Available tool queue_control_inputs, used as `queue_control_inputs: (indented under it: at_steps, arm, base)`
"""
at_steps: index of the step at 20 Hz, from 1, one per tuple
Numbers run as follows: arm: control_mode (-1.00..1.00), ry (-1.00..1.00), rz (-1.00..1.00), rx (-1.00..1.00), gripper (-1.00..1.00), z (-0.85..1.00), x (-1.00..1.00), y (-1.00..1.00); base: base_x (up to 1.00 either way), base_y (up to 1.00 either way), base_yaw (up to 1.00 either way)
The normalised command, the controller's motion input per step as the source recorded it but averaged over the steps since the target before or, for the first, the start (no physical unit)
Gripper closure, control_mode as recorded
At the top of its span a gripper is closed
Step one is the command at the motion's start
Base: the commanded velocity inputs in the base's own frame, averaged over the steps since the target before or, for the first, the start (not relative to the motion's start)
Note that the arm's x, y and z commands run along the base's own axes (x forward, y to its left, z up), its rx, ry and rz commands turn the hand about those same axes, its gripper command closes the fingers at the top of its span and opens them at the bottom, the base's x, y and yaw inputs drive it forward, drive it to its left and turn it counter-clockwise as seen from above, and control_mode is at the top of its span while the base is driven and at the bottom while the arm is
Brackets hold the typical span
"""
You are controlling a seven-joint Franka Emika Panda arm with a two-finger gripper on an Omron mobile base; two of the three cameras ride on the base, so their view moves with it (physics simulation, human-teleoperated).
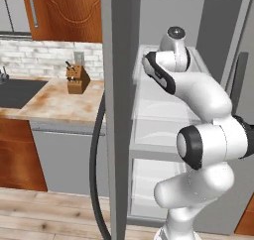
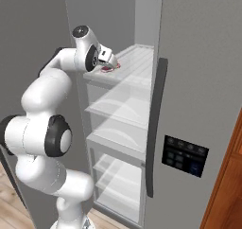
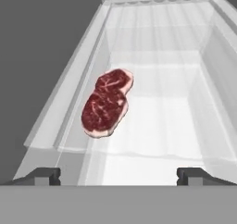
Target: Take the cheese, steak, and broccoli from the fridge and place them on the plate on the dining counter to create an appetizer plate.
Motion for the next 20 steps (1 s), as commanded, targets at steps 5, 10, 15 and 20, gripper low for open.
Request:
queue_control_inputs:
  at_steps: [5,10,15,20]
  arm:
    - [-1.00,0.06,0.00,0.00,-1.00,-0.26,0.48,0.00]
    - [-1.00,0.04,0.00,0.00,-1.00,-0.24,0.50,0.00]
    - [-1.00,0.05,0.00,0.00,-1.00,-0.26,0.53,0.00]
    - [-1.00,0.05,-0.01,0.00,-1.00,-0.19,0.55,0.00]
  base:
    - [0.00,0.00,0.00]
    - [0.00,0.00,0.00]
    - [0.00,0.00,0.00]
    - [0.00,0.00,0.00]
